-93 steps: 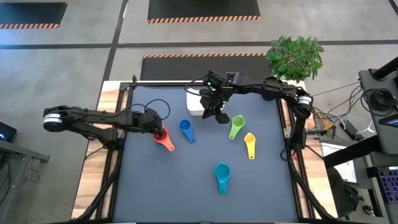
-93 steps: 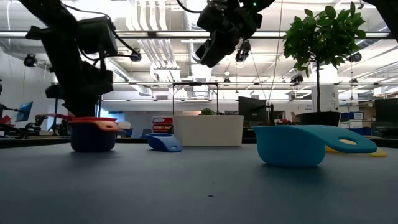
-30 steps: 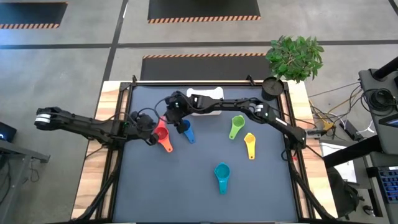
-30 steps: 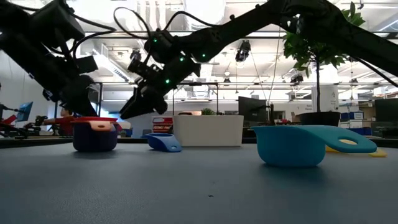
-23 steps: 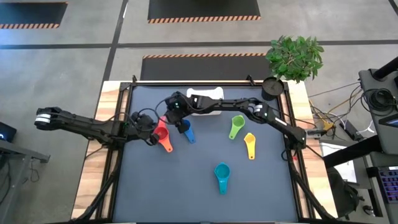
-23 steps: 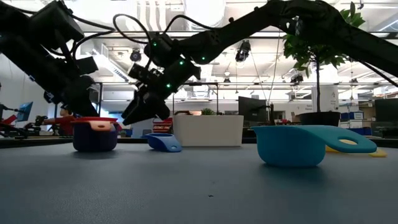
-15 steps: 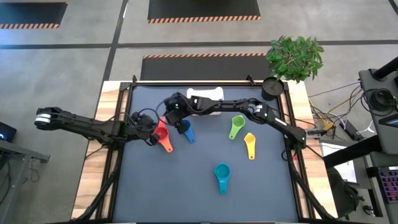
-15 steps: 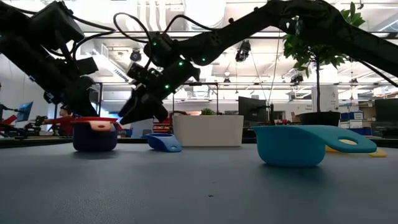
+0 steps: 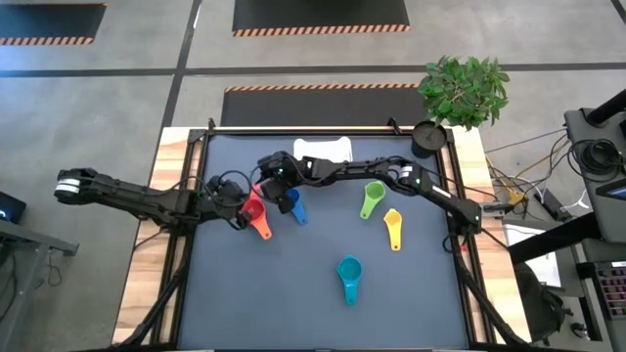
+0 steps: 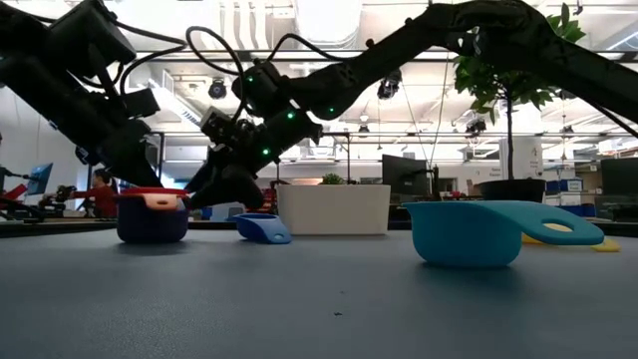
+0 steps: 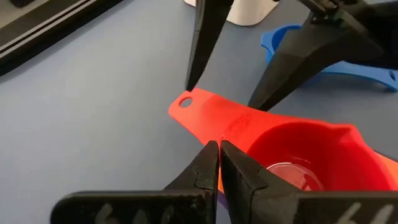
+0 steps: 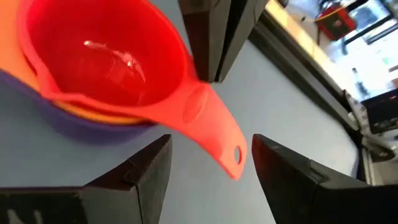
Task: Nest measuring cups in basket
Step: Stack the red measuring cup on top of the orange measuring cup
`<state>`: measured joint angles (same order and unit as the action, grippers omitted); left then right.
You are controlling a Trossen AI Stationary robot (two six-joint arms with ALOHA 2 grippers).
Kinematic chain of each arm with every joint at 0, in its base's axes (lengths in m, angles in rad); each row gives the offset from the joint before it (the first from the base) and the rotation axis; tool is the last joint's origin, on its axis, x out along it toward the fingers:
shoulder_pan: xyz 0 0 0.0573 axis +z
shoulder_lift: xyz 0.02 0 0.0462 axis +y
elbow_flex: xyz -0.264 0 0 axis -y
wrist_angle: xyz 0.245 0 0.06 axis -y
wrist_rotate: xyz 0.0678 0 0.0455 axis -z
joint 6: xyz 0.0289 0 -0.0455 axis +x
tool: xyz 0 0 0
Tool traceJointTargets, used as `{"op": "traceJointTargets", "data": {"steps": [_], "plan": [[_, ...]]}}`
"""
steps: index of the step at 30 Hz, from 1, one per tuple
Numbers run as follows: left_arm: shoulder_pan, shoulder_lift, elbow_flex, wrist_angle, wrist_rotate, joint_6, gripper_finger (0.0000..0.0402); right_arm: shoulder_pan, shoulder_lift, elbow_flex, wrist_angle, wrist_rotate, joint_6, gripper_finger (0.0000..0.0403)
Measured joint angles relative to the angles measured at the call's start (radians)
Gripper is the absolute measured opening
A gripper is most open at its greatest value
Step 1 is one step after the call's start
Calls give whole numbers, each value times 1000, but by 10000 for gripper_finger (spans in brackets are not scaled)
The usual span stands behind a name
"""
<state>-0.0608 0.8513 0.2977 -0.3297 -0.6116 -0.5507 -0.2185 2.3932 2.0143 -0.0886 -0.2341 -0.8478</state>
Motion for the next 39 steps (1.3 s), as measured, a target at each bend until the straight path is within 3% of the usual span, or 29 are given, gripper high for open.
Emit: {"op": "traceJointTargets", "data": {"steps": [7,17,22,33,39], "plan": [[0,0,0,1,1,0,0,11,0,-28,70,1,-33,175],[0,0,0,2,-2,0,0,13,0,-34,69,4,-64,80],[0,0,0,2,-4,-5,0,17,0,-34,60,61,-107,44],[0,0,3,1,-9,-12,0,29,0,-29,41,84,-134,34],[-2,-1,42,-7,-9,-2,0,42,0,-29,41,153,-169,34]]}}
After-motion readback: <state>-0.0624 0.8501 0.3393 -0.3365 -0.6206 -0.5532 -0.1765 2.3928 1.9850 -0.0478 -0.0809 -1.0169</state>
